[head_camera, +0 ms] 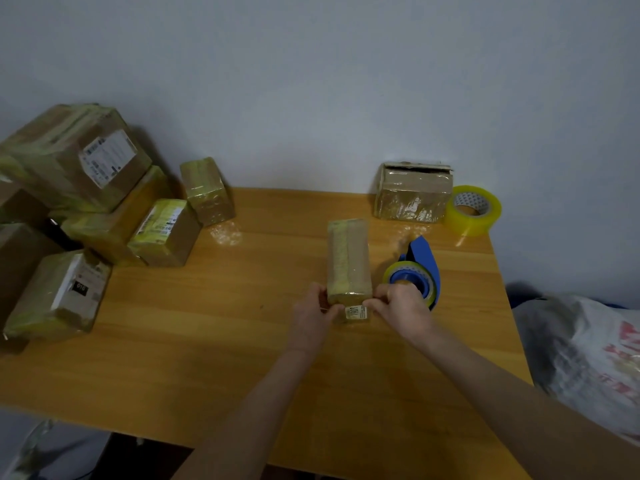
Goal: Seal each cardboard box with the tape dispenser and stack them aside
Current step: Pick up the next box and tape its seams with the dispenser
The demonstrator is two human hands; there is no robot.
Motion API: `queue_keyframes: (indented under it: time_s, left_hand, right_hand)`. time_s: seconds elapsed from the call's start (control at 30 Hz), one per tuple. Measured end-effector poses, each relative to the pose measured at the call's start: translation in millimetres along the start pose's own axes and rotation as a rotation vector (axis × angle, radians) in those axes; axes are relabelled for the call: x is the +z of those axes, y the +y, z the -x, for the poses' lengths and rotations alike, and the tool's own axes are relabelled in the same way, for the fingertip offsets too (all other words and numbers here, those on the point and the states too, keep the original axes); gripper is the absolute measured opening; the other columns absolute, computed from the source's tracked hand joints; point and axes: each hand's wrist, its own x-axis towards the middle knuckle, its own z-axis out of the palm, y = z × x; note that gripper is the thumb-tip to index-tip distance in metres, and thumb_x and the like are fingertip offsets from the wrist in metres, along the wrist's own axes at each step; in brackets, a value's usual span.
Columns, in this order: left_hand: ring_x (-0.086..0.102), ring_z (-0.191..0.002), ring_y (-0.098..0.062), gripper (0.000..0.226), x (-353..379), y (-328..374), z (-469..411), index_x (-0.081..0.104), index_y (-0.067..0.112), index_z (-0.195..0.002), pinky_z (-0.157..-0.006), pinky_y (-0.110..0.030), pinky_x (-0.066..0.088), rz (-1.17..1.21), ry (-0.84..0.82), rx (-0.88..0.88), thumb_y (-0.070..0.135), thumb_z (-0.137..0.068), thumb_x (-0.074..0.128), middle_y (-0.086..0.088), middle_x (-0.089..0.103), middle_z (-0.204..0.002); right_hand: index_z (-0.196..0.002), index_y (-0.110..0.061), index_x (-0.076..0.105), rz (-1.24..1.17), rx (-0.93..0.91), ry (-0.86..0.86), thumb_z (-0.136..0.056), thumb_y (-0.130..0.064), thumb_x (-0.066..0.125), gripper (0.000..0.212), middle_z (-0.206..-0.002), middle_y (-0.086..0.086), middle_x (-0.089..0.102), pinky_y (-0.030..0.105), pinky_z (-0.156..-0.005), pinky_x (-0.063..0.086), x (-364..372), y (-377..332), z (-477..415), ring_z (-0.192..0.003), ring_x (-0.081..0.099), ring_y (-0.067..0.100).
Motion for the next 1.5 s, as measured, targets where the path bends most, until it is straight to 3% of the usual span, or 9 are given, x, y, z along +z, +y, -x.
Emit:
queue_keyframes:
  time_s: [0.17, 0.33, 0.6, 0.73, 0.9, 1.03, 1.2, 1.3, 1.5]
  left_hand:
    - [0.058, -0.097, -0.022, 0.051, 12, 2, -4, 0.040, 0.021, -0.102, -0.071, -0.028, 0.045, -0.046, -0.149, -0.073, 0.024, -0.072, 0.081, -0.001, 0.057, -0.101]
    - [0.041, -0.128, -0.016, 0.104, -6, 6, -11, 0.022, 0.014, -0.150, -0.097, -0.030, 0.038, -0.013, -0.213, 0.051, 0.047, -0.069, 0.079, 0.001, 0.041, -0.142]
    - [0.063, -0.093, -0.015, 0.066, -12, 15, -9, 0.040, 0.012, -0.143, -0.074, -0.005, 0.042, -0.038, -0.093, 0.161, 0.015, -0.084, 0.071, -0.011, 0.065, -0.119]
    - [0.054, -0.119, -0.015, 0.069, -22, 24, -13, 0.029, 0.017, -0.149, -0.096, -0.029, 0.048, 0.031, -0.260, 0.157, 0.014, -0.089, 0.063, 0.000, 0.050, -0.139]
    - [0.051, -0.108, -0.009, 0.051, -5, 51, -24, 0.039, 0.015, -0.141, -0.074, -0.012, 0.044, 0.233, -0.221, -0.051, 0.025, -0.094, 0.057, 0.003, 0.052, -0.124]
    - [0.060, -0.102, -0.023, 0.028, 0, 45, -33, 0.055, 0.008, -0.125, -0.086, -0.037, 0.050, 0.143, -0.155, -0.046, 0.014, -0.098, 0.047, -0.007, 0.064, -0.113]
    - [0.052, -0.094, -0.009, 0.041, -4, 43, -48, 0.041, 0.016, -0.134, -0.069, -0.015, 0.044, 0.251, -0.292, -0.152, 0.031, -0.097, 0.051, 0.002, 0.055, -0.118]
    - [0.054, -0.105, -0.014, 0.051, -10, 42, -54, 0.039, 0.013, -0.137, -0.078, -0.019, 0.045, 0.307, -0.321, -0.175, 0.029, -0.093, 0.059, -0.001, 0.054, -0.123]
    - [0.058, -0.108, -0.023, 0.032, -59, 37, -73, 0.053, 0.005, -0.128, -0.088, -0.028, 0.045, 0.102, -0.089, -0.062, 0.012, -0.097, 0.050, -0.011, 0.062, -0.121]
  right_hand:
    - [-0.098, -0.014, 0.057, 0.052, 0.067, -0.077, -0.072, -0.042, 0.080, 0.044, -0.086, 0.000, 0.066, 0.026, -0.064, 0.049, 5, -2, -1, -0.076, 0.059, 0.014]
    - [-0.114, -0.021, 0.050, -0.055, 0.035, 0.002, -0.069, -0.065, 0.071, 0.066, -0.095, -0.008, 0.062, 0.025, -0.067, 0.055, 0, -6, 2, -0.084, 0.063, 0.011]
    - [-0.114, -0.014, 0.052, -0.129, 0.076, 0.043, -0.084, -0.043, 0.070, 0.046, -0.099, 0.001, 0.069, 0.025, -0.067, 0.052, -2, -14, -3, -0.083, 0.064, 0.014]
    - [-0.113, -0.020, 0.051, -0.292, 0.176, -0.011, -0.080, -0.064, 0.061, 0.056, -0.101, -0.007, 0.064, 0.026, -0.068, 0.053, -10, -8, -6, -0.084, 0.062, 0.008]
    - [-0.136, -0.015, 0.041, -0.283, 0.262, -0.033, -0.093, -0.053, 0.052, 0.059, -0.121, 0.003, 0.062, 0.031, -0.072, 0.051, -4, -19, -20, -0.098, 0.063, 0.020]
    - [-0.130, -0.015, 0.047, -0.261, 0.293, -0.028, -0.099, -0.047, 0.041, 0.044, -0.116, 0.006, 0.065, 0.037, -0.079, 0.051, -4, -18, -22, -0.096, 0.062, 0.024]
    - [-0.146, -0.015, 0.032, -0.342, 0.337, -0.046, -0.097, -0.055, 0.040, 0.064, -0.131, 0.008, 0.058, 0.037, -0.085, 0.050, 0, -25, -26, -0.110, 0.059, 0.026]
    - [-0.148, -0.019, 0.030, -0.353, 0.348, -0.055, -0.094, -0.063, 0.039, 0.070, -0.134, 0.005, 0.056, 0.038, -0.087, 0.051, 9, -35, -27, -0.112, 0.058, 0.025]
    - [-0.140, -0.023, 0.042, -0.543, 0.203, -0.007, -0.084, -0.057, 0.062, 0.068, -0.111, -0.007, 0.064, 0.023, -0.060, 0.049, 15, -75, -47, -0.084, 0.063, 0.012]
